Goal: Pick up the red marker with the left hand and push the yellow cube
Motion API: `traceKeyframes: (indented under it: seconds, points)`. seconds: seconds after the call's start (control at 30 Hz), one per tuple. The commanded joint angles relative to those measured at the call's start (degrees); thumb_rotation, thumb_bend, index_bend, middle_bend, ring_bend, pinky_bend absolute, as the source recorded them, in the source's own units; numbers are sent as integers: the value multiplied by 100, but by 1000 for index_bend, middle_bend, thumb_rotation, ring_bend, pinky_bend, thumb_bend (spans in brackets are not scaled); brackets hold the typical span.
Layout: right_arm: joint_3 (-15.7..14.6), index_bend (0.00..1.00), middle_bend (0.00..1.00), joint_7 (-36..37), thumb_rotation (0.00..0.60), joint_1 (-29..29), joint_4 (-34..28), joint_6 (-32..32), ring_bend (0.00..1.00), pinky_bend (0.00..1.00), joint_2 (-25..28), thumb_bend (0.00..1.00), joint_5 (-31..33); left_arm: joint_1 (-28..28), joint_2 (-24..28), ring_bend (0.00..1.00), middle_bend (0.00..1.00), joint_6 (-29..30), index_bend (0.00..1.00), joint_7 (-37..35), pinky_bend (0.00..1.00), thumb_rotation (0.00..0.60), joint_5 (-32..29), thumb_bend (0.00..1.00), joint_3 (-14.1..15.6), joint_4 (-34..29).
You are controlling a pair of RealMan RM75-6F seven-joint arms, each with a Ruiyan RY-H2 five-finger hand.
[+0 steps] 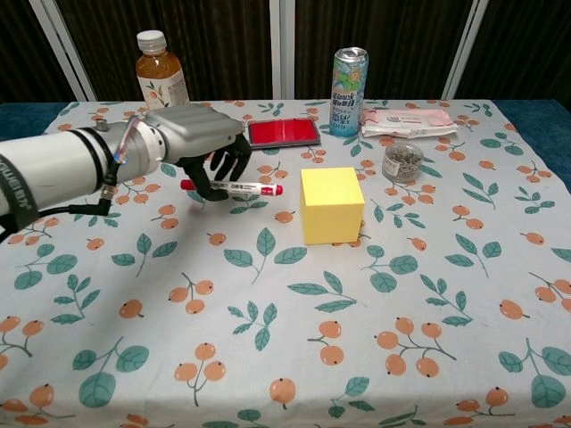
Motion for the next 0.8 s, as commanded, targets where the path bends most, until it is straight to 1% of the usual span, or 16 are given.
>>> traceKeyframes:
  seconds: [0.03,0.13,0.2,0.3,0.47,0.53,0.57,0.67,0.73,0.8]
  points:
    - [-1,0,69,-6,600,15,-3,-1,0,0,-14,196,-28,231,248,514,732,218,674,10,512,600,97,462,204,-152]
    - [-2,0,69,-18,600,23,-9,4,0,0,-21,197,-48,424,430,513,717,350,659,6,512,600,89,461,339,-233]
    - [-6,0,69,-29,600,30,-20,2,0,0,-20,197,-64,563,565,510,704,418,629,47,511,600,32,461,434,-277]
    - [7,0,69,-52,600,54,-59,-13,0,0,3,197,-73,756,715,506,694,489,590,34,507,600,-104,460,515,-301]
    - [15,0,69,-135,600,100,-149,-35,0,0,35,197,-120,1030,934,490,675,574,566,5,504,600,-246,460,651,-374]
    - [9,0,69,-166,600,108,-181,-45,0,0,37,197,-127,1108,1020,464,649,553,517,-5,479,600,-298,459,700,-445]
    - [6,0,69,-178,600,109,-190,-44,0,0,34,197,-133,1134,1057,439,613,549,452,-5,438,600,-308,458,719,-485]
    - [4,0,69,-210,600,115,-220,-40,0,0,34,196,-145,1221,1168,353,486,606,308,14,341,600,-299,459,771,-651]
    - [8,0,69,-221,600,115,-237,-41,0,0,44,196,-131,1289,1253,290,388,694,251,-21,304,600,-253,459,790,-811]
    - [12,0,69,-222,600,106,-249,-38,0,0,55,196,-104,1391,1398,252,333,846,230,-97,293,600,-182,459,800,-1031]
